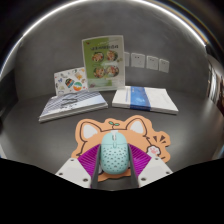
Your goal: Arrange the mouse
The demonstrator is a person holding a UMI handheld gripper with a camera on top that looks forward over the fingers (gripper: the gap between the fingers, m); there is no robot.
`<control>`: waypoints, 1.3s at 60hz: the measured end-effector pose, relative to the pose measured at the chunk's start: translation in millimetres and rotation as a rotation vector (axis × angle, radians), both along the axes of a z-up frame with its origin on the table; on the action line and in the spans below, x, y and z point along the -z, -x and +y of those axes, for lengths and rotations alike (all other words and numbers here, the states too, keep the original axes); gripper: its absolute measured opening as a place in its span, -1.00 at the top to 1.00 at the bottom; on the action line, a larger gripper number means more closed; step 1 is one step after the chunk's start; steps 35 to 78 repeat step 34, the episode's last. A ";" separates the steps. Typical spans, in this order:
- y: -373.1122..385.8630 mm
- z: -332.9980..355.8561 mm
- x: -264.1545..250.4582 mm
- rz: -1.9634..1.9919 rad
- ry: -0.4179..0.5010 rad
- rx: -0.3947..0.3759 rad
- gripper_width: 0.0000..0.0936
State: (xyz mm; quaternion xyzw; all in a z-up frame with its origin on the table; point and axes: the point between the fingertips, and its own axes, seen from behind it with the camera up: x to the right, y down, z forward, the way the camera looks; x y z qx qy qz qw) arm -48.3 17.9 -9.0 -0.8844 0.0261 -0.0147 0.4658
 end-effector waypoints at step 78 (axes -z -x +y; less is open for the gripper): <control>19.4 -154.2 -86.8 0.089 -0.113 -0.029 -0.79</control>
